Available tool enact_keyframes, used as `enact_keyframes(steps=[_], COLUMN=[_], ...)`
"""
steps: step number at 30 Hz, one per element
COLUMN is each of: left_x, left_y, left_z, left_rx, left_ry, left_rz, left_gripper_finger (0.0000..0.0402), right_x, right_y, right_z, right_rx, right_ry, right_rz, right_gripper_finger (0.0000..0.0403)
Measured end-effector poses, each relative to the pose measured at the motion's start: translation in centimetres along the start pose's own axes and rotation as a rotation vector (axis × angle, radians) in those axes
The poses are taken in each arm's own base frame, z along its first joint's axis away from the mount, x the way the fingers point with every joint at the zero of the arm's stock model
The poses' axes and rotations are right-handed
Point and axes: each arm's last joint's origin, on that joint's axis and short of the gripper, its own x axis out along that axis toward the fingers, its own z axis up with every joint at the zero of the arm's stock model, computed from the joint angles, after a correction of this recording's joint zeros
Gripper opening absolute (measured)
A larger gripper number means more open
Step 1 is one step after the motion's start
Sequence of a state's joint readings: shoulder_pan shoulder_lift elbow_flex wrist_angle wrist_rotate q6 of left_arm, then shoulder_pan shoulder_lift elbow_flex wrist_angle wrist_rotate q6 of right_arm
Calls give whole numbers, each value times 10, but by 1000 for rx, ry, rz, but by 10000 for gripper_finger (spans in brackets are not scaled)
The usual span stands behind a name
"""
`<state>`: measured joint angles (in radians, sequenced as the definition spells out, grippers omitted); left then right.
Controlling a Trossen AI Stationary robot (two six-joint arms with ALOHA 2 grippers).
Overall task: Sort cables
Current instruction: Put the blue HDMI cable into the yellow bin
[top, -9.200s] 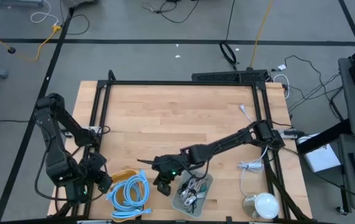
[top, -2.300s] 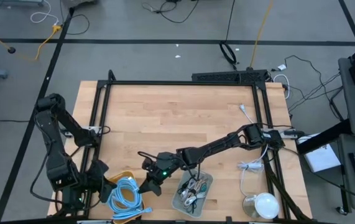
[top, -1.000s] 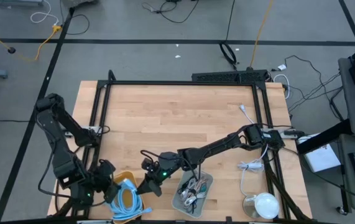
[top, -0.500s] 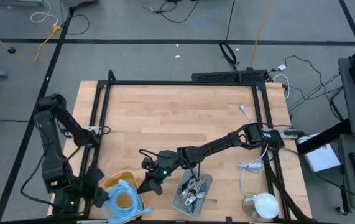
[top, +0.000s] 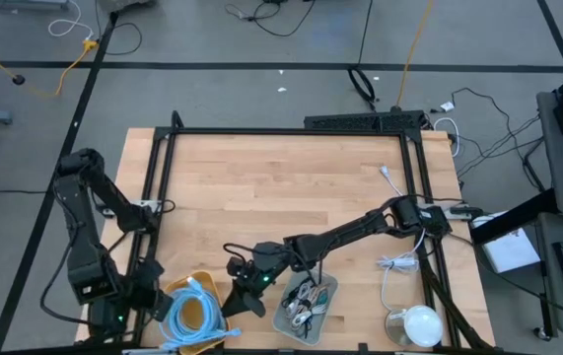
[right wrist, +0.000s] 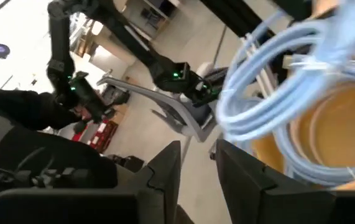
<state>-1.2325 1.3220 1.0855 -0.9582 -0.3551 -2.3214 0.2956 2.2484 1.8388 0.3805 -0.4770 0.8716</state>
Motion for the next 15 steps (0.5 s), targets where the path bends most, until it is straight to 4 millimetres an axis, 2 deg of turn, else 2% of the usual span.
enact_keyframes(steps=[5,11,15], left_x=[2,6,4], left_y=[3,1,2], left_z=[11,13,10], left_rx=[-8,-15,3], left_ry=[-44,-9,-45], left_rz=[106,120,66], left_gripper_finger=[12,12,12], right_x=[-5,-16,-27], right_y=[22,49,68], right_z=[7,18,28], right_rx=[-25,-74,-136], right_ry=[-25,-66,-106], right_rz=[40,59,67], right_gripper_finger=[118,132,130])
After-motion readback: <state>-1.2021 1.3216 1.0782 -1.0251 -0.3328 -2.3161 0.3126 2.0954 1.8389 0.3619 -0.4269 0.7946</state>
